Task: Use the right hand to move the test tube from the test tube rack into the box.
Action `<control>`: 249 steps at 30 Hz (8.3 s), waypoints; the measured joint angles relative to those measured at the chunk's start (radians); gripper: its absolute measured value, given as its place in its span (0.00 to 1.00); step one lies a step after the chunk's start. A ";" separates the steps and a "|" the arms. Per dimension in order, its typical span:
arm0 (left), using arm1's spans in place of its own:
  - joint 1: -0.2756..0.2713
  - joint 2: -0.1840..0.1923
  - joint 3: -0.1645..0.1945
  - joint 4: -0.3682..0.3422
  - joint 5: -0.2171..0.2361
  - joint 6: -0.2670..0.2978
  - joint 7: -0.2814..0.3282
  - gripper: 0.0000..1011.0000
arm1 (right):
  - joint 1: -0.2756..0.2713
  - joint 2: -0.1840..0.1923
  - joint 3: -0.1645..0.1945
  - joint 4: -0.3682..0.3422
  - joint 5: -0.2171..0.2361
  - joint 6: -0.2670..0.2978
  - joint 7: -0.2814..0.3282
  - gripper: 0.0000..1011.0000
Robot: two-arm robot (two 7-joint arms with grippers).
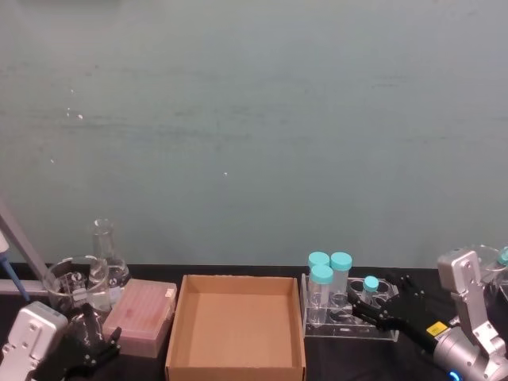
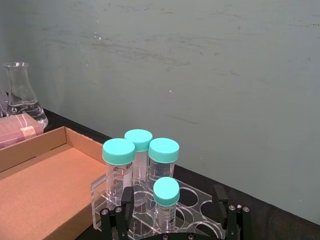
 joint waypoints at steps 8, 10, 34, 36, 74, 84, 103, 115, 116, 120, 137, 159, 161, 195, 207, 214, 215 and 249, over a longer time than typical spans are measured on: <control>0.000 0.000 0.000 0.000 0.000 0.000 0.000 0.99 | 0.000 0.001 -0.001 -0.001 0.000 0.001 -0.001 0.86; 0.000 0.000 0.000 0.000 0.000 0.000 0.000 0.99 | 0.000 0.001 -0.001 -0.001 0.001 0.001 -0.001 0.83; 0.000 0.000 0.000 0.000 0.000 0.000 0.000 0.99 | -0.001 0.002 -0.002 -0.003 0.002 0.002 -0.003 0.21; 0.000 0.000 0.000 0.000 0.000 0.000 0.000 0.99 | -0.001 0.002 -0.002 -0.003 0.002 0.002 -0.003 0.20; 0.000 0.000 0.000 0.000 0.000 0.000 0.000 0.99 | -0.089 0.057 0.077 -0.302 -0.045 0.028 -0.002 0.20; 0.000 0.000 0.000 0.000 0.000 0.000 0.000 0.99 | 0.026 0.036 0.049 -0.231 -0.013 -0.045 0.088 0.20; 0.000 0.000 0.000 0.000 0.000 0.000 0.000 0.99 | 0.214 -0.096 -0.038 0.061 0.129 -0.110 0.292 0.20; 0.000 0.000 0.000 0.000 0.000 0.000 0.000 0.99 | 0.226 -0.123 -0.098 0.104 0.127 -0.053 0.286 0.20; 0.000 0.000 0.000 0.000 0.000 0.000 0.000 0.99 | 0.229 -0.125 -0.100 0.111 0.127 -0.049 0.285 0.20; 0.000 0.000 0.000 0.000 0.000 0.000 0.000 0.99 | 0.250 -0.137 -0.108 0.162 0.130 -0.024 0.287 0.20; 0.000 0.000 0.000 0.000 0.000 0.000 0.000 0.99 | 0.258 -0.151 -0.138 0.197 0.151 0.024 0.345 0.20; 0.000 0.000 0.000 0.000 0.000 0.000 0.000 0.99 | 0.257 -0.150 -0.137 0.195 0.152 0.023 0.347 0.55; 0.000 0.000 0.000 0.000 0.000 0.000 0.000 0.99 | 0.257 -0.150 -0.136 0.196 0.152 0.023 0.347 0.62; 0.000 0.000 0.000 0.000 0.000 0.000 0.000 0.99 | 0.053 -0.007 -0.136 -0.222 0.018 0.022 0.083 0.99; 0.000 0.000 0.000 0.000 0.000 0.000 0.000 0.99 | -0.151 0.043 -0.065 -0.446 -0.189 0.030 -0.241 0.99; 0.000 0.000 0.000 0.000 0.000 0.000 0.000 0.99 | -0.237 0.026 -0.011 -0.497 -0.264 0.072 -0.399 0.99; 0.000 0.000 0.000 0.000 0.000 0.000 0.000 0.99 | -0.249 0.021 -0.001 -0.505 -0.275 0.092 -0.422 0.99; 0.000 0.000 0.000 0.000 0.000 0.000 0.000 0.99 | -0.303 -0.076 0.126 -0.455 -0.190 0.116 -0.418 0.99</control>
